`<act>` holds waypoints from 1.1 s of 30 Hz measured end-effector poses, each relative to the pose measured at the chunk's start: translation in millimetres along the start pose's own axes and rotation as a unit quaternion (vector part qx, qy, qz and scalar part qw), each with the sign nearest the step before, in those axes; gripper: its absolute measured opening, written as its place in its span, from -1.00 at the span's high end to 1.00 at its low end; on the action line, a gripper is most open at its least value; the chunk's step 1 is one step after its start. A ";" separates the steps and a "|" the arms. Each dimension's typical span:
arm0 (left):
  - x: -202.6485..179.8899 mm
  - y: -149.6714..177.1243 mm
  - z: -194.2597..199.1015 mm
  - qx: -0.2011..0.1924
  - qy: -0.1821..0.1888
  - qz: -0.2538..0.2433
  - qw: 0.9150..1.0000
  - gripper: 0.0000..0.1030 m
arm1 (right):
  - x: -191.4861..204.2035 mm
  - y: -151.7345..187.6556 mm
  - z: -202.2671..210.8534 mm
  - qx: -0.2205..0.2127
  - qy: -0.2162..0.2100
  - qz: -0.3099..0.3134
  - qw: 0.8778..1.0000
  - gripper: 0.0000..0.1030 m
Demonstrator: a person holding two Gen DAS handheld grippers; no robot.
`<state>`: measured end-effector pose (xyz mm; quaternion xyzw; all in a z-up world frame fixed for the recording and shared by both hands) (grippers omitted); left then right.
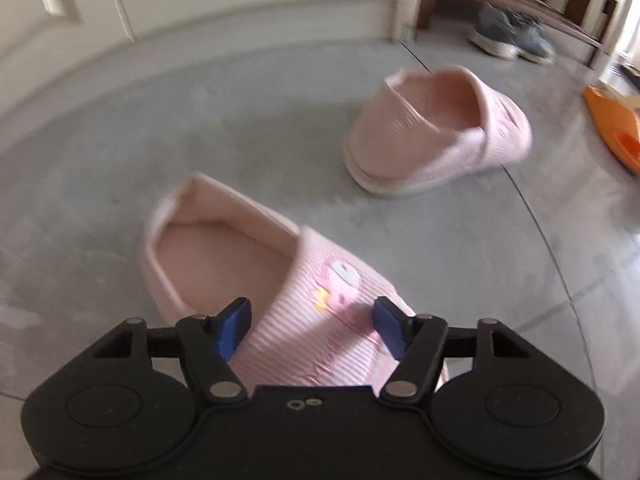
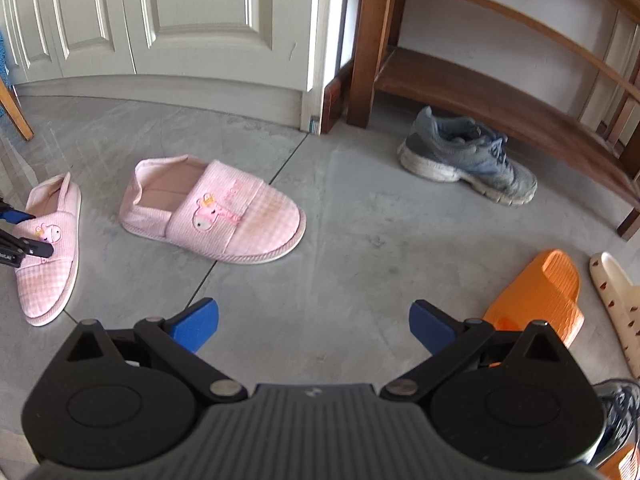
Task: Organize scattered shoes
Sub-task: 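Grasp the pink slipper's toe with the left gripper and lift it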
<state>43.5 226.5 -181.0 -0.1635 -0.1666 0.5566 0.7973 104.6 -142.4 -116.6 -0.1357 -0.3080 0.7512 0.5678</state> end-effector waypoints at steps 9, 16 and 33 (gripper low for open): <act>-61.1 12.9 28.6 -0.050 0.103 0.009 0.993 0.85 | 13.8 -2.0 0.1 -0.003 -0.018 0.005 1.000 -1.00; -172.9 -24.3 57.6 -0.102 0.196 -0.077 0.972 0.84 | -2.3 -10.0 22.7 -0.041 0.000 0.011 0.999 -0.99; -363.7 -120.9 -0.7 -0.124 0.243 -0.275 0.922 0.74 | -108.4 -3.0 70.0 -0.076 0.065 -0.068 0.993 -0.99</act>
Point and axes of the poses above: each gripper's, at about its wrist camera, not at the fingertips, and z roughly against the way its jaws point, x to its left, y to its underside, the point moved 8 cm from there along -z, roughly the way its jaws point, and after that the axes turned 12 degrees about -z, right-handed, at the moved point
